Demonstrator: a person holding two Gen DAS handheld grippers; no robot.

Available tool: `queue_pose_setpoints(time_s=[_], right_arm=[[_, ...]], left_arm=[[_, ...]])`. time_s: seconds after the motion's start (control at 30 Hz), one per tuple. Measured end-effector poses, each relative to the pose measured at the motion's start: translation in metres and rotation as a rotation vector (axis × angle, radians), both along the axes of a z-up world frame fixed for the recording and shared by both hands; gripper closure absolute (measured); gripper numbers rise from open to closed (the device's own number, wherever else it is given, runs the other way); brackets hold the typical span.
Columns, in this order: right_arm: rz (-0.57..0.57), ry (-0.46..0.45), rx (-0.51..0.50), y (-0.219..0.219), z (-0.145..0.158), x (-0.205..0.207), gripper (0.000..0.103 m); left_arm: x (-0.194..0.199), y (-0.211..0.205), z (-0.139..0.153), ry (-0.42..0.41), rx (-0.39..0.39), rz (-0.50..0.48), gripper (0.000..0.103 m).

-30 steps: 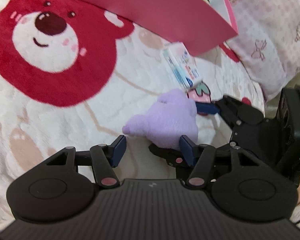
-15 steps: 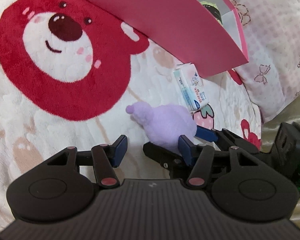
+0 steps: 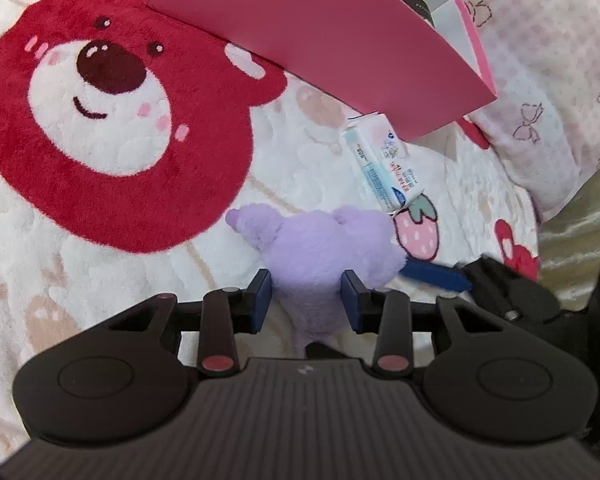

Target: Organize objects

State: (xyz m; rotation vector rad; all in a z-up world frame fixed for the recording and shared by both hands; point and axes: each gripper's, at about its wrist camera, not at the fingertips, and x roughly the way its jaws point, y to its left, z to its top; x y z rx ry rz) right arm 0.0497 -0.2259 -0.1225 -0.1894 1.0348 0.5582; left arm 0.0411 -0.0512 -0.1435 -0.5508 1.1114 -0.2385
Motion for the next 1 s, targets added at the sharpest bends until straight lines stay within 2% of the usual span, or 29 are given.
queue_pose_setpoints(time_s=[0.07,0.17,0.23,0.37,0.47,0.53,0.63,0.8,0.9,1.0], right_arm=[[0.013,-0.044,-0.012,0.001,0.004,-0.001,0.002],[0.05,-0.069,0.003,0.003,0.007,0.002,0.003],[0.037,-0.055,0.02,0.001,0.005,0.007,0.005],[0.013,-0.046,0.038,-0.002,0.002,0.01,0.008],[-0.009,-0.031,0.034,-0.003,-0.003,0.01,0.01],[-0.048,-0.003,0.077,-0.007,-0.003,0.011,0.01],[-0.092,0.038,0.137,-0.008,-0.003,0.011,0.01],[-0.134,0.044,0.119,-0.001,-0.01,0.013,0.01],[-0.165,0.036,0.121,0.001,-0.013,0.015,0.01],[-0.183,0.012,0.101,0.004,-0.012,0.011,0.013]], left_arm=[[-0.001,-0.004,-0.001,0.005,0.045,-0.016,0.058],[-0.002,-0.002,-0.003,0.005,0.032,-0.01,0.06],[-0.003,-0.001,-0.003,-0.005,0.017,-0.009,0.066],[0.001,-0.008,-0.001,-0.029,0.028,-0.038,0.071],[0.014,-0.007,0.008,-0.067,0.027,-0.027,0.072],[0.018,-0.005,0.013,-0.094,0.04,-0.026,0.072],[0.019,-0.004,0.01,-0.066,0.04,-0.03,0.072],[0.015,-0.006,0.005,-0.062,0.073,-0.027,0.07],[0.012,-0.005,0.003,-0.058,0.037,-0.023,0.069],[0.008,-0.007,0.007,-0.079,0.038,-0.032,0.068]])
